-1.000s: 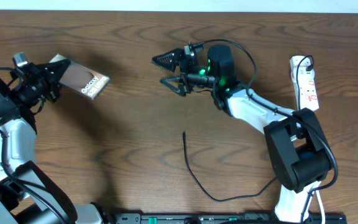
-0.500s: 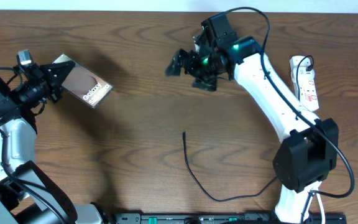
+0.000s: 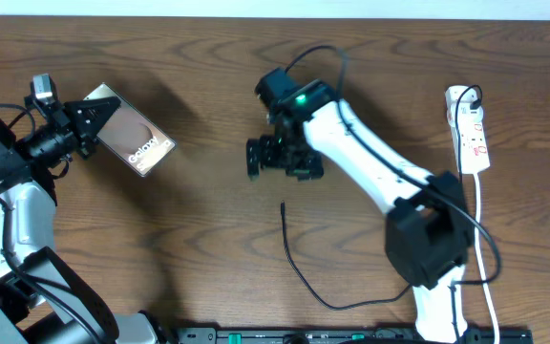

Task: Plug charger to phone and switch on socket
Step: 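Move the right gripper over the black cable's USB-C plug and lower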

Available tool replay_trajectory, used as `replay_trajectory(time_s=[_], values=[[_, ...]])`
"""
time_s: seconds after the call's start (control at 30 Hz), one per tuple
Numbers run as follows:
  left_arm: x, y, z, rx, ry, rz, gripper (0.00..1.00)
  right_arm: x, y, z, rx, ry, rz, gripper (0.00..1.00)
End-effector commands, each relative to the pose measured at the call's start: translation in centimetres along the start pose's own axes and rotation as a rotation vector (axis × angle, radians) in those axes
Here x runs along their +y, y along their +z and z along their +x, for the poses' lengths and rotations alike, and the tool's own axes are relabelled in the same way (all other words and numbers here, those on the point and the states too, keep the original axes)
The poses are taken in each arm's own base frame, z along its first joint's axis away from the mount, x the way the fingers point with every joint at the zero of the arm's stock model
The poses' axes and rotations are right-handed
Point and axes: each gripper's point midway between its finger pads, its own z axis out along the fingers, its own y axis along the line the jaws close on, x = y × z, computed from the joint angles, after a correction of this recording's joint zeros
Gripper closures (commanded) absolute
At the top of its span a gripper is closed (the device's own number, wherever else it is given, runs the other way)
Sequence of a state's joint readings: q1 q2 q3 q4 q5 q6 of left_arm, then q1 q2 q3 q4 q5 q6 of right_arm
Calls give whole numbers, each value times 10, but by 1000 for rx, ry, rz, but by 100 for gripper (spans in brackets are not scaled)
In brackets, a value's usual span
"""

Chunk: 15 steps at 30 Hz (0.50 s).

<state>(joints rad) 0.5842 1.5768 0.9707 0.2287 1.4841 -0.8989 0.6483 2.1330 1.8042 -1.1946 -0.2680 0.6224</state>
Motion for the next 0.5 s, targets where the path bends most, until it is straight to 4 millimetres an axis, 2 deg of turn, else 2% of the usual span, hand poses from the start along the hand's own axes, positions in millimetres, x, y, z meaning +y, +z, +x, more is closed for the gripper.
replay_trajectory(time_s=[0.0, 0.47], values=[[-5, 0, 9, 48, 22, 33, 92, -12, 21, 6, 39, 72, 83, 1], [-5, 0, 9, 47, 52, 34, 93, -32, 53, 39, 145, 172, 197, 1]])
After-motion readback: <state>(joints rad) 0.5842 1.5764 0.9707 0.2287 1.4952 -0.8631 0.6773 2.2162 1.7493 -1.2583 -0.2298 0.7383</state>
